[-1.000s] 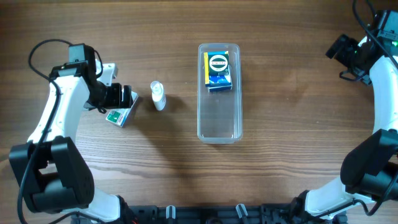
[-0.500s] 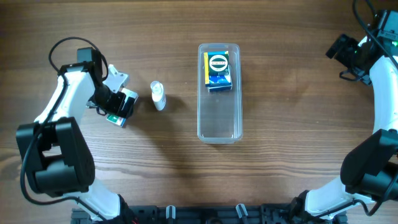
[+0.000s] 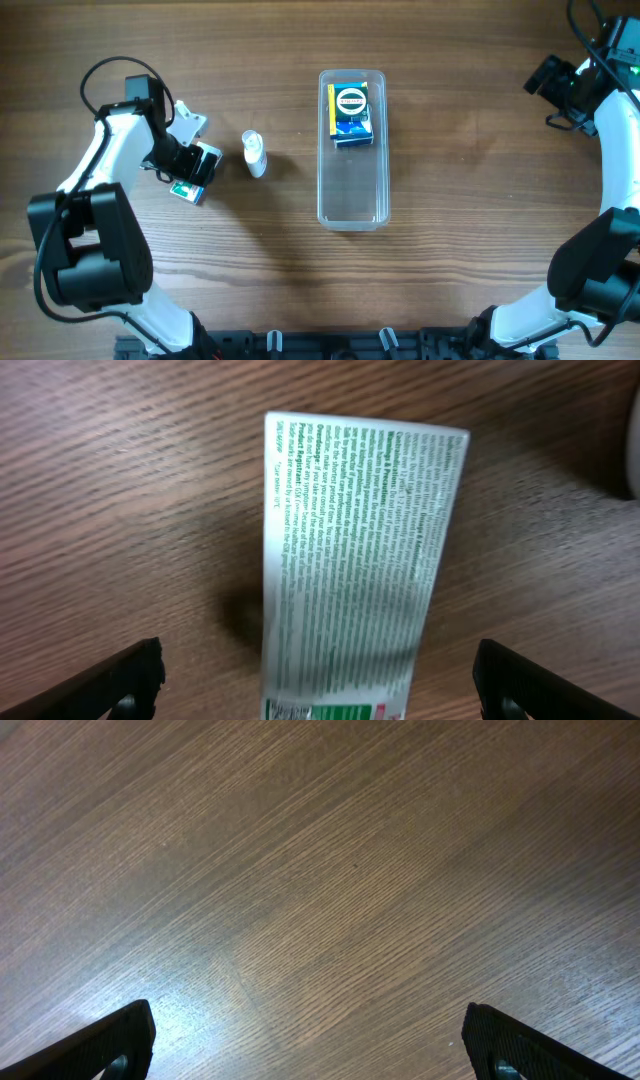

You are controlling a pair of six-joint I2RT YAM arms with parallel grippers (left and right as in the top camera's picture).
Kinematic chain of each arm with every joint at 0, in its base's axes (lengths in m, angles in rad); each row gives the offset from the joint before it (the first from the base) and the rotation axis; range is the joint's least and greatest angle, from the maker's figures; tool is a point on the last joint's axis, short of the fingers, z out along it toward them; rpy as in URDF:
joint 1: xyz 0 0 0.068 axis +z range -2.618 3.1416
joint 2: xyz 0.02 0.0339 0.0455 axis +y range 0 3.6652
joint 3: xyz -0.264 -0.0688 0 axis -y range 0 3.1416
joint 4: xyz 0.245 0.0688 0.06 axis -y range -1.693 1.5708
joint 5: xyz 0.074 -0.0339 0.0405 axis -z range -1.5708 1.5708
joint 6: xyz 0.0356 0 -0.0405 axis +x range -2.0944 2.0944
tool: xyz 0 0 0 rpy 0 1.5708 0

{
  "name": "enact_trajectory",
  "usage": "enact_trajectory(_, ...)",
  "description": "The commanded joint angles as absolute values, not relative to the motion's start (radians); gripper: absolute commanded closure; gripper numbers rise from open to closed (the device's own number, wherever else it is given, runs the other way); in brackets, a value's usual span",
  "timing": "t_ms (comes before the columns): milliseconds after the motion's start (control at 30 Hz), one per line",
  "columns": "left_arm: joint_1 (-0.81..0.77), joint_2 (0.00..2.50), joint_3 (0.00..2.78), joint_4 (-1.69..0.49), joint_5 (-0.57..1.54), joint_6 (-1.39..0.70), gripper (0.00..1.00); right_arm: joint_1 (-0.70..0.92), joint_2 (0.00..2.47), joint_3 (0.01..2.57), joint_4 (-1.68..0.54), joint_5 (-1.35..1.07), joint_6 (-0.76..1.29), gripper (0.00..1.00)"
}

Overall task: Pack container
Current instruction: 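Lower the left gripper and grasp the white-green medicine box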

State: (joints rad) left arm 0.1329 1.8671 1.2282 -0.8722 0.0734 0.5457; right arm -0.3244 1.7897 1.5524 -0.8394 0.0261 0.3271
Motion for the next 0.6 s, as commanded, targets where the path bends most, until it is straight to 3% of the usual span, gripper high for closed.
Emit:
enact_trajectory(0, 0.133, 1.898, 1.244, -0.859, 0.089, 0.551, 0.0, -0.324, 1.792, 1.547, -0.838, 0.02, 0.318, 0.0)
enact_trajectory(567, 0.133, 1.9, 1.19, -0.81, 0.073, 0.49, 0.0, -0.324, 1.792, 1.547, -0.837, 0.02, 0.317, 0.0)
